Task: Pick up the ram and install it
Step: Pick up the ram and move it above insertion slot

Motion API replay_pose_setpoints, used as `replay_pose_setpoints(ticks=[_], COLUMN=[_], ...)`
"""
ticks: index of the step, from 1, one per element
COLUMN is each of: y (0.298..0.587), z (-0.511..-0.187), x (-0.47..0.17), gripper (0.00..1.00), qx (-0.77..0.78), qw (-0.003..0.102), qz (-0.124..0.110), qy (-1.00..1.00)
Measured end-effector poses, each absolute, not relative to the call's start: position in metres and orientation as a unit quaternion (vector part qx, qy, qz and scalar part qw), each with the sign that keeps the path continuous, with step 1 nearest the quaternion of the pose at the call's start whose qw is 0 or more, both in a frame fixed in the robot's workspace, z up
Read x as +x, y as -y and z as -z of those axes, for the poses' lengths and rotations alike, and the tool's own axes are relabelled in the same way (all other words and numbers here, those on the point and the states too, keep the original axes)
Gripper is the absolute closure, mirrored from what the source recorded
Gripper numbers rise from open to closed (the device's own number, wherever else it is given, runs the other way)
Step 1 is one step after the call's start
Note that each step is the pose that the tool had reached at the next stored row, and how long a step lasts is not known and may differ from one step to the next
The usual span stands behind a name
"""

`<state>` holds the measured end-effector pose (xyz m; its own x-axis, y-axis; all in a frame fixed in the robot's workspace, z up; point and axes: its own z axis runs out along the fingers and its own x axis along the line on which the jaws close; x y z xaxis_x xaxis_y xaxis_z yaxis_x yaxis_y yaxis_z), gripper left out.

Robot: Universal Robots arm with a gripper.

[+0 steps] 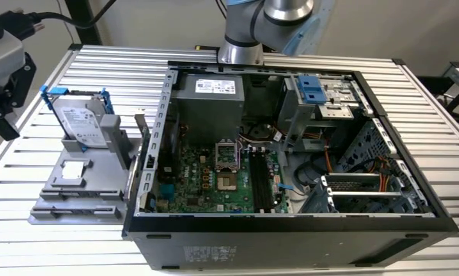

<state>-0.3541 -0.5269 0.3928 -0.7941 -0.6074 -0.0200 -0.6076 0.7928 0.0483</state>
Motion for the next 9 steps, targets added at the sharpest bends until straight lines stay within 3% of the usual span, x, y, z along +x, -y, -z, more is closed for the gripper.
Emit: replay_pose_setpoints(ticks=[9], y=[0.5269], z=[-0.3928], x=[-0.3541], gripper=[1.0], qx=[-0.398], qw=[0.0], qz=[-0.026], qy=[-0.917])
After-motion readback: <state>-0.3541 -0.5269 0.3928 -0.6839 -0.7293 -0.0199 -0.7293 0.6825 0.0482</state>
